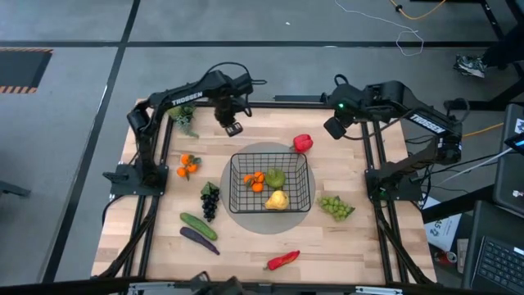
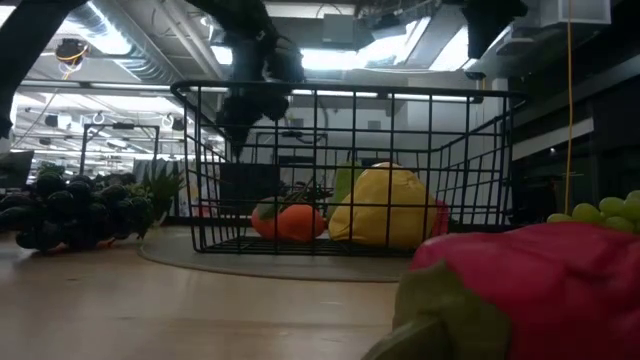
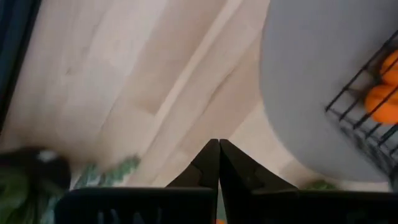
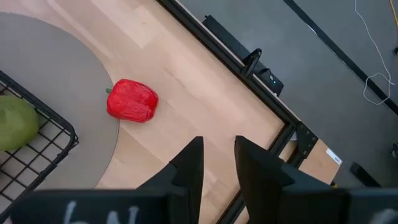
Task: Build produce basket
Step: Put the bell pepper into the black wire basket
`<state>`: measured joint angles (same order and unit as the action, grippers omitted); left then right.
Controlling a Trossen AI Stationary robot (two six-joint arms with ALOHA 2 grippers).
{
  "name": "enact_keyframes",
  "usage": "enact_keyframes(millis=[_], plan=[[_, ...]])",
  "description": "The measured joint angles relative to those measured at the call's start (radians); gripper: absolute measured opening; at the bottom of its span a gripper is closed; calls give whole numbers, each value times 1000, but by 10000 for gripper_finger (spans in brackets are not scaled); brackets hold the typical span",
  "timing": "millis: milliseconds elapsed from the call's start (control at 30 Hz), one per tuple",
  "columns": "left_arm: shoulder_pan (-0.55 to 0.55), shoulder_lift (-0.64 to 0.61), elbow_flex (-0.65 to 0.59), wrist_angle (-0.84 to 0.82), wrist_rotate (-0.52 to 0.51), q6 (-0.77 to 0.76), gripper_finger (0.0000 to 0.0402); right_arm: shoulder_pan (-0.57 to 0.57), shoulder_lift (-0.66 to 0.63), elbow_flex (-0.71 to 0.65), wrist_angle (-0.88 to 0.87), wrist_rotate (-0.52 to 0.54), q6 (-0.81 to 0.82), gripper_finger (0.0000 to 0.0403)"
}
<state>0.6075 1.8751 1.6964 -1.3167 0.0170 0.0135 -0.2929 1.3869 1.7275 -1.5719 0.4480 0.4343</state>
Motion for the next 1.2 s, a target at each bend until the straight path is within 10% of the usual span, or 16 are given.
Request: enact_keyframes(millis=[600, 1200], plan=[[13, -695, -593, 202, -8, -162, 0, -185, 112, 0, 332, -384, -334, 93], [-75, -1133, -1013, 494, -8, -416, 0, -311, 597, 0, 533, -562, -439, 93]])
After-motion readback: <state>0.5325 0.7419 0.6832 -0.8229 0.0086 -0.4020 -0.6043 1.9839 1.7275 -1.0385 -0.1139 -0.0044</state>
